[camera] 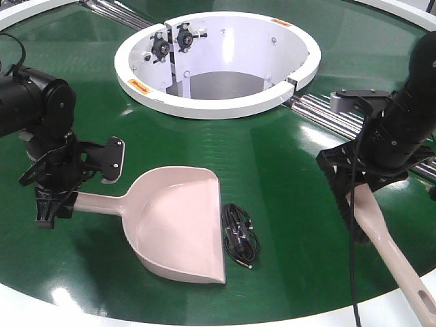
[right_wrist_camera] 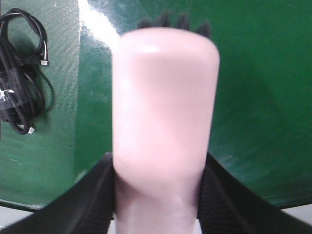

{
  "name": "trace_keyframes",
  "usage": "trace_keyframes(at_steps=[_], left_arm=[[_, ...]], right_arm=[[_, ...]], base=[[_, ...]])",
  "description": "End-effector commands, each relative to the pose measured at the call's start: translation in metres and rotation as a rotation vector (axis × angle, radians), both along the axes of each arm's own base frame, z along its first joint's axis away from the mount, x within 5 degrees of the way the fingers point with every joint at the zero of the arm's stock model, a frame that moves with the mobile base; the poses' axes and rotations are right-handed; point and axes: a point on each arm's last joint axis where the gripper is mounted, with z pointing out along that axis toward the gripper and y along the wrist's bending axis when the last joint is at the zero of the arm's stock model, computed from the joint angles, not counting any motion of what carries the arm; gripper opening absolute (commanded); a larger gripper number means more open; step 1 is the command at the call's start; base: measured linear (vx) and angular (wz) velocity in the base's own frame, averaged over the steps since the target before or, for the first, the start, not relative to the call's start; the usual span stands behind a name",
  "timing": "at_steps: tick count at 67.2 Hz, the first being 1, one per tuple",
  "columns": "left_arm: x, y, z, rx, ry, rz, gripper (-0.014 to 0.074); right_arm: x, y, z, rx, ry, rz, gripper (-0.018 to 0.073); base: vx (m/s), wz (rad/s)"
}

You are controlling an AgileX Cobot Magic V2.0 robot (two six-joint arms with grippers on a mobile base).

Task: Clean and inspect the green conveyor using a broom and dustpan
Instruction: 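Slide the dustpan with the left gripper toward the black cable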

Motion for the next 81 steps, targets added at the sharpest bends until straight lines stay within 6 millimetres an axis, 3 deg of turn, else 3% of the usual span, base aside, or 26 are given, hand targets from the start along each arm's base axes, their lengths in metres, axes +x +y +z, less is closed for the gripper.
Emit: trace_keyframes(at_steps=[1,81], left_arm=[[-0.006,-0.0035,0.0241,-0.035,-0.044,0.017,-0.0006],[-0.006,-0.0035,0.0241,-0.035,-0.044,0.017,-0.0006]], right_arm=[[-0.0105,-0.0025,0.022,0.008,-0.021,0.006,-0.0003],[-0.0079,0.0005,0.0222,0.039,-0.041,-0.022,-0.0003]], base=[[0.0,0.0],[0.0,0.0]])
